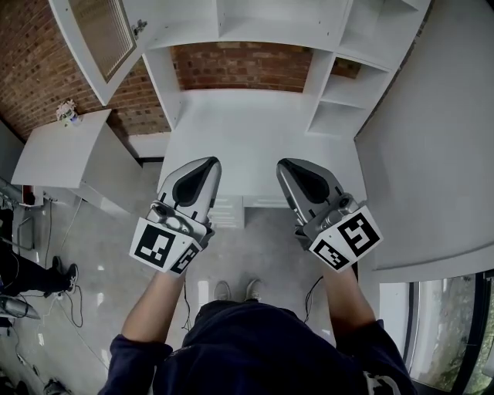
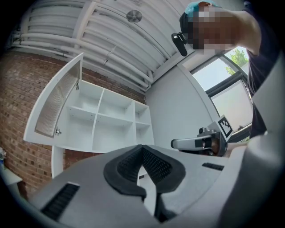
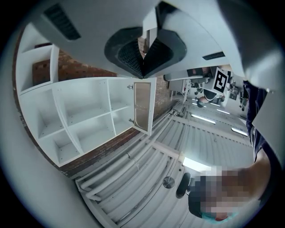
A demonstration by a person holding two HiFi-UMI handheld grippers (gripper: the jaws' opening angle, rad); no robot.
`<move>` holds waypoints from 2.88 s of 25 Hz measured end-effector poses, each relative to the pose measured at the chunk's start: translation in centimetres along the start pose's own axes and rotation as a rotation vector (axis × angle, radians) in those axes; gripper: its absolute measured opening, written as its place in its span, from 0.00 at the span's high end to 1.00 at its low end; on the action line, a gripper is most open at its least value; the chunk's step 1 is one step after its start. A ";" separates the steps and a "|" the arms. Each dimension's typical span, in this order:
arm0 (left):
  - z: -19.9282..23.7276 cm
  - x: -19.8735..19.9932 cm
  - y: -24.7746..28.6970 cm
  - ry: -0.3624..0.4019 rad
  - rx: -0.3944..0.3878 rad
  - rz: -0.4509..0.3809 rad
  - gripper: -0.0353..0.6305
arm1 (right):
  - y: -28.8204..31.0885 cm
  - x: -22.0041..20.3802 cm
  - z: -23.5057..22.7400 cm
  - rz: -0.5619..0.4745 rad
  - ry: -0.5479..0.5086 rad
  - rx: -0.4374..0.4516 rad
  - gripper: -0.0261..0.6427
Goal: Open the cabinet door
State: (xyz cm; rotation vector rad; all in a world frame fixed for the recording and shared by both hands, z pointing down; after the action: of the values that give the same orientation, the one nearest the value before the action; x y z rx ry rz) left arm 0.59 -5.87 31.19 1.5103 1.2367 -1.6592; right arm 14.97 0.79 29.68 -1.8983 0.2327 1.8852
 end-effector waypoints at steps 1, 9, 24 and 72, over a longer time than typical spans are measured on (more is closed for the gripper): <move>0.3 -0.4 -0.3 -0.004 -0.004 0.006 0.94 | 0.1 -0.3 0.2 0.007 0.001 -0.006 0.94; 3.9 -2.6 -2.7 -0.025 -0.055 0.047 0.94 | 2.5 -2.9 2.4 0.056 0.001 -0.083 0.94; 10.8 -5.6 -6.5 0.009 -0.136 0.094 0.94 | 6.9 -6.5 5.7 0.129 0.008 -0.191 0.94; 4.3 -7.1 -0.3 -0.017 -0.083 0.104 0.94 | 3.0 -7.9 0.5 0.135 0.057 -0.063 0.94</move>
State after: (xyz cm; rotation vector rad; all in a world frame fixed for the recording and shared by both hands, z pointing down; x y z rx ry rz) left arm -0.18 -10.78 37.82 1.4823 1.1824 -1.5322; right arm 12.87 -3.21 36.84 -2.0258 0.3307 1.9474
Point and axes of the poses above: the fingertips, and each gripper's own axes: y forward along the fingers, z to its left, x out of its top, the point moved 4 cm from there along -y, backward along the fingers, and after that the axes turned 2 degrees about -z, right-handed, at the moved point
